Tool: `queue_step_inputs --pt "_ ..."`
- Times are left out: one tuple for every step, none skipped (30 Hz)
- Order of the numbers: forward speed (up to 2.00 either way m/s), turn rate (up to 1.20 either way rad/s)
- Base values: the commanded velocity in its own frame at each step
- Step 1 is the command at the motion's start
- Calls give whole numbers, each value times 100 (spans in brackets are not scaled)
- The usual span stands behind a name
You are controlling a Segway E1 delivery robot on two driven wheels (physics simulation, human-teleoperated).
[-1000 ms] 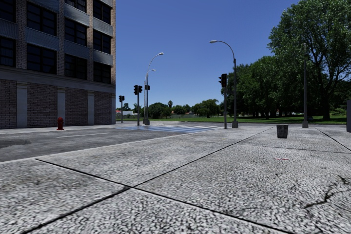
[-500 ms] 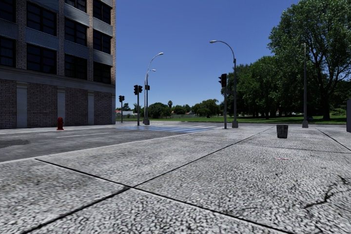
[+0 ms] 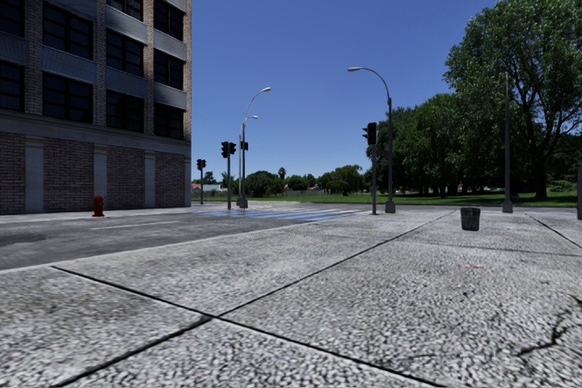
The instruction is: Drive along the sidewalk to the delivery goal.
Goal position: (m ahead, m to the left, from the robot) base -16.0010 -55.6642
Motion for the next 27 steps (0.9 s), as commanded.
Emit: queue_step_inputs --pt "200 0" --pt "200 0" --pt "200 0" --pt "200 0" --pt "200 0" --pt "200 0" --pt "200 0" --pt "200 0" --pt "200 0" --pt "200 0" --pt "200 0" --pt "200 0" --pt "200 0" --pt "200 -22" --pt "200 -22" --pt "200 -35" --pt "200 -38" --pt "200 -39" --pt "200 -39" --pt "200 -39" --pt "197 -39" --pt "192 -39" --pt "183 -39" --pt "173 -41" --pt "170 -41" --pt "170 -41" --pt "169 -47"
